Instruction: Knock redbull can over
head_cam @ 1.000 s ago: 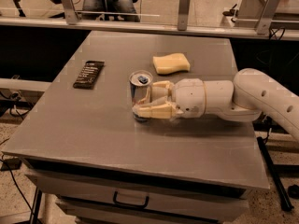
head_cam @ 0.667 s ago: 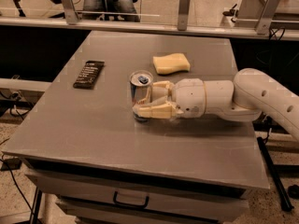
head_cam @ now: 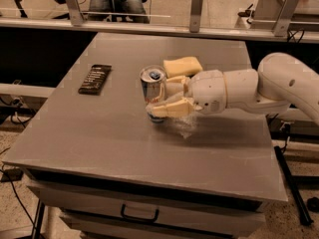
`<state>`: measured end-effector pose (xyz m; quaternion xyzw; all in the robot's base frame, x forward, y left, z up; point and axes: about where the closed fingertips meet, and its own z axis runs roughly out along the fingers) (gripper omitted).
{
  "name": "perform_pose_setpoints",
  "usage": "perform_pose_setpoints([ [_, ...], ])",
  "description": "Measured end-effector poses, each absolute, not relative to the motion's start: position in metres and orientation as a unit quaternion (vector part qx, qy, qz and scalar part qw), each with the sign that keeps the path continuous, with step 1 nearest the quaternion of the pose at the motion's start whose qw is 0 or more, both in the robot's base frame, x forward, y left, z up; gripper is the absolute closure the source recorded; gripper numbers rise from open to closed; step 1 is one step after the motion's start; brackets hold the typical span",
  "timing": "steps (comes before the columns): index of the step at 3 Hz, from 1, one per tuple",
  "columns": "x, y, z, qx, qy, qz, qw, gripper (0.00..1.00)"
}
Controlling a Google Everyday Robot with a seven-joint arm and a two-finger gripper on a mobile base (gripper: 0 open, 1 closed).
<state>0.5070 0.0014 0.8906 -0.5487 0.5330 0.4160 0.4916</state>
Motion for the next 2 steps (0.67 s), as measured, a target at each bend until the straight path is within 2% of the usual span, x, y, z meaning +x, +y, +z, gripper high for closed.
perform_pose_setpoints([
  [2,0.513,-0.025,0.938,-0.594,0.582,0.331,0.446,1.0],
])
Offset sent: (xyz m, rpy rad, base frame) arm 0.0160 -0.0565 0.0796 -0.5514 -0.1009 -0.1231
